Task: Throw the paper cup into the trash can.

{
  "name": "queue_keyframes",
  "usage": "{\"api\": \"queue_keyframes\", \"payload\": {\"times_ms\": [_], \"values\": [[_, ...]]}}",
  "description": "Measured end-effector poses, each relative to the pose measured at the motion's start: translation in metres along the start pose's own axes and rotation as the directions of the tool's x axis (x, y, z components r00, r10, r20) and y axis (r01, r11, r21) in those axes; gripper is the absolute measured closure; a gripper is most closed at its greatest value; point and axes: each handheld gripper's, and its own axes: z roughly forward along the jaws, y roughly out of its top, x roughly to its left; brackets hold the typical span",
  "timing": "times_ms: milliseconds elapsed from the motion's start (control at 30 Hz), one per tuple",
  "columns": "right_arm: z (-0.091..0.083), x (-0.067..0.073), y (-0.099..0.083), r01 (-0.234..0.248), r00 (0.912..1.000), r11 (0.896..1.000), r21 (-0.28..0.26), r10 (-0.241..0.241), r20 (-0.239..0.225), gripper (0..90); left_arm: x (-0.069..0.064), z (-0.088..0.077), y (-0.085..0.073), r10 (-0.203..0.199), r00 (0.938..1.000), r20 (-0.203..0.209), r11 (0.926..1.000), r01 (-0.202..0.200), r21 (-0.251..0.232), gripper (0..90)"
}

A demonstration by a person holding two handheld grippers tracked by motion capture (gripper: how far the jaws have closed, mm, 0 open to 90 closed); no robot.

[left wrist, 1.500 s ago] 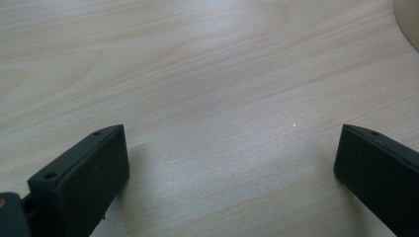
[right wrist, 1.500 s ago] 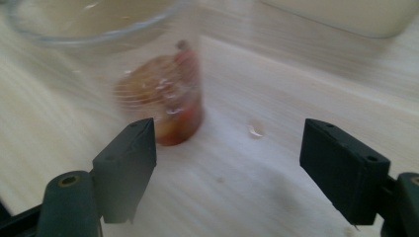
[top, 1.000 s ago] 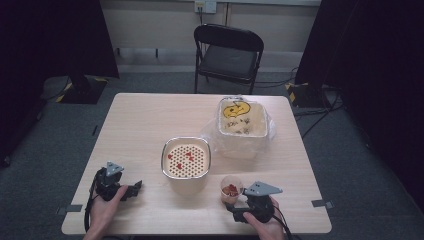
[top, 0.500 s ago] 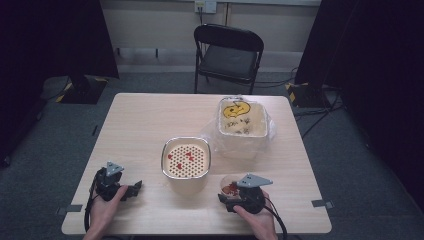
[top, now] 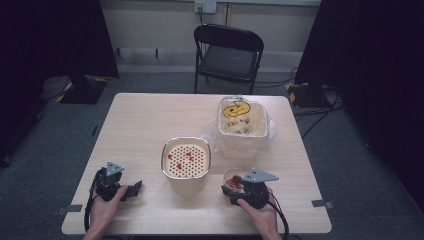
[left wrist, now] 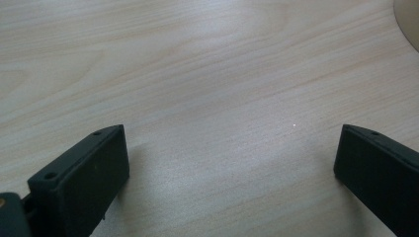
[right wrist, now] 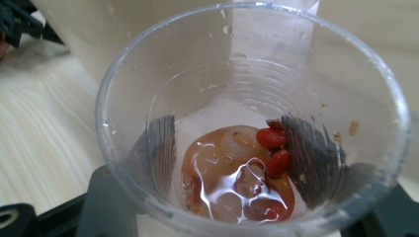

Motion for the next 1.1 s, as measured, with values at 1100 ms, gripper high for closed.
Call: {"api": "queue_keyframes", "payload": {"times_ms": [1100], "values": [[-0.01, 0.011, 0.106, 0.115, 0.9921, 0.961, -0.253, -0.099, 0.077, 41.4, 0.0, 0.0, 0.0, 0.001, 1.0, 0.0, 1.0, -0.001, 0.001, 0.0]]}}
